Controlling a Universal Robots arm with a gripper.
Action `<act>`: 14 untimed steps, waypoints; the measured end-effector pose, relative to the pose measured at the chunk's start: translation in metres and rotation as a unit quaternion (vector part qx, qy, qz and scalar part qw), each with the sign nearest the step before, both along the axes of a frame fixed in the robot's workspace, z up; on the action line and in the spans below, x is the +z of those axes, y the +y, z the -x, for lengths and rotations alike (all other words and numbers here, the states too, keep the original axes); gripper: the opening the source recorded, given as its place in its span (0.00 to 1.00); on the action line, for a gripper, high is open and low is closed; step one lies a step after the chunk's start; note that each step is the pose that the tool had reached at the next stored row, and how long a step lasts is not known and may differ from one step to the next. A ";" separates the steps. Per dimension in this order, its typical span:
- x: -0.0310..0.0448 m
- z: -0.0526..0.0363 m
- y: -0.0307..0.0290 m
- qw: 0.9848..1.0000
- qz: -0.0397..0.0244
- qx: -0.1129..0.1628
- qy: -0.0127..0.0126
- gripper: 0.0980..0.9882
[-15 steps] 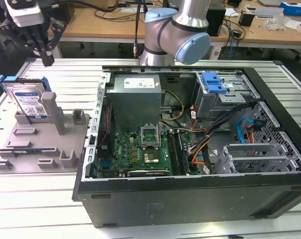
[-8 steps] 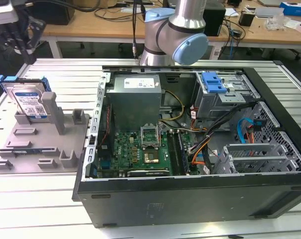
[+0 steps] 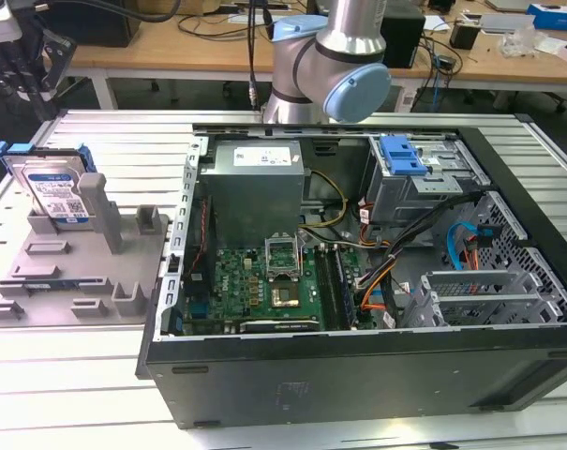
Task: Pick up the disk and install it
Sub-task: 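Pick up the disk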
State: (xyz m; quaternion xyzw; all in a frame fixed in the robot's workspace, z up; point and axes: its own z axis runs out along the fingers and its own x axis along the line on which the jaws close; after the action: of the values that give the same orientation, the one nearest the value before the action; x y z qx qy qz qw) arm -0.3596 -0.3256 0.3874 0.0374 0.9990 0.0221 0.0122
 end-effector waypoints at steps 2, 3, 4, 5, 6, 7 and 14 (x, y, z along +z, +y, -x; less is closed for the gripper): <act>0.0000 0.0000 0.0001 1.000 0.000 0.000 0.000 0.01; 0.0000 0.0000 0.0001 1.000 0.000 0.000 0.000 0.01; 0.0000 0.0000 0.0001 1.000 0.000 0.000 0.000 0.01; 0.0000 0.0001 0.0002 1.000 0.000 0.000 0.000 0.01; 0.0000 0.0000 0.0002 1.000 0.000 0.000 0.000 0.01; 0.0000 0.0001 0.0002 1.000 0.000 0.000 0.000 0.01; -0.0003 0.0001 0.0012 1.000 0.000 0.020 0.000 0.01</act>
State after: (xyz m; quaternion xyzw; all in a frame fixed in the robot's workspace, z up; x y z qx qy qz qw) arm -0.3597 -0.3244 0.3871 0.0171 0.9995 0.0223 0.0115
